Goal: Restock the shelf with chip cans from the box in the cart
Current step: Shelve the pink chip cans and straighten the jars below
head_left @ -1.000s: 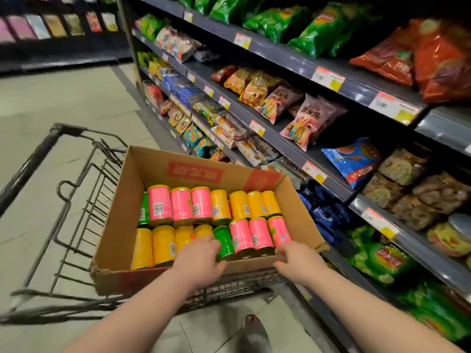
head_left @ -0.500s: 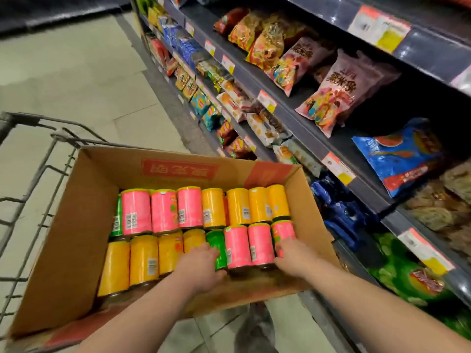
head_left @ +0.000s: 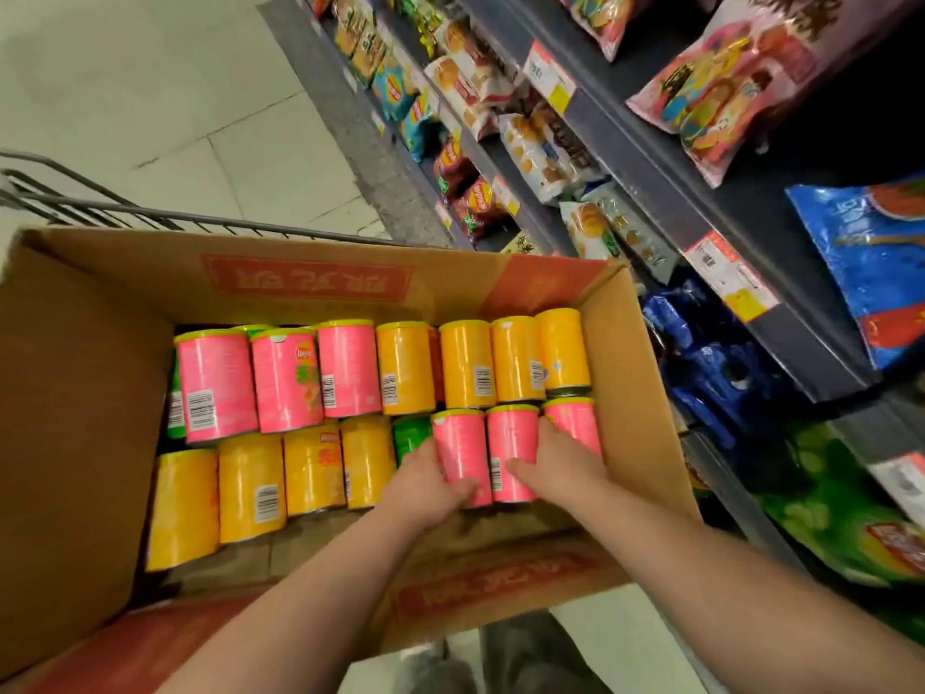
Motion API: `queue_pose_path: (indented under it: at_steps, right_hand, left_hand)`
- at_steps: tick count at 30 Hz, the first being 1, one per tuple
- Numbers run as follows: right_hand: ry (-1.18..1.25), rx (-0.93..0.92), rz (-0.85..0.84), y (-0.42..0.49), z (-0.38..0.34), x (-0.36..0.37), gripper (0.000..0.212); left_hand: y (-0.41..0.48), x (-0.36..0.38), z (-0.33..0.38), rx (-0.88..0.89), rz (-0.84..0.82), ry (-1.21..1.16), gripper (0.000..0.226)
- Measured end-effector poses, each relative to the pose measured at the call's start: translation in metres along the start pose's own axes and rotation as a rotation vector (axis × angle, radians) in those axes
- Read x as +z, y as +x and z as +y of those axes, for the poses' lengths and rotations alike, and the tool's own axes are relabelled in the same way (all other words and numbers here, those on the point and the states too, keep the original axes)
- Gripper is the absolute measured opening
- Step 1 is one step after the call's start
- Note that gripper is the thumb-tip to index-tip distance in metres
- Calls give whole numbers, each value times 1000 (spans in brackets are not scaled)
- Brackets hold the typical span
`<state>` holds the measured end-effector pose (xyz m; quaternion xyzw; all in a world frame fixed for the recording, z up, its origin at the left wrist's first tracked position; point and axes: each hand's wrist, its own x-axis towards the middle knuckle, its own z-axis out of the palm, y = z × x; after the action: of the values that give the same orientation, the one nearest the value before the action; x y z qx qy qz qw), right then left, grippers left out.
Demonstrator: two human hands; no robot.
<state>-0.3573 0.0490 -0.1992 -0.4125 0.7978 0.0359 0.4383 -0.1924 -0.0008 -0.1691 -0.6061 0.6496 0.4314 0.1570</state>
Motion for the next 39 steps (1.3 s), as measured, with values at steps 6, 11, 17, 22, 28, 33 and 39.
queue_pose_path:
  at_steps: [6, 11, 17, 22, 28, 33, 39]
  right_hand:
    - [101, 73, 15, 10, -3, 13, 89]
    - [34, 118, 52, 9, -7, 15, 89]
    - [87, 112, 18, 0, -10, 11, 68]
    - [230, 113, -15, -22, -15, -3, 66]
    - [410, 25, 47, -70, -33, -17, 61]
    - [479, -36, 136, -117, -51, -21, 61]
    - [505, -73, 252, -177, -68, -19, 65]
  left_hand:
    - [19, 13, 6, -228, 45, -290, 70]
    - [23, 20, 7, -247, 56, -273, 69]
    - [13, 16, -7, -290, 19, -291, 75]
    - [-6, -3, -14, -260, 46, -390, 75]
    - [-46, -34, -14, -168, 100, -543, 61]
    - [-85, -53, -19, -31, 91, -666, 45]
    - [-130, -67, -33, 126, 103, -692, 54]
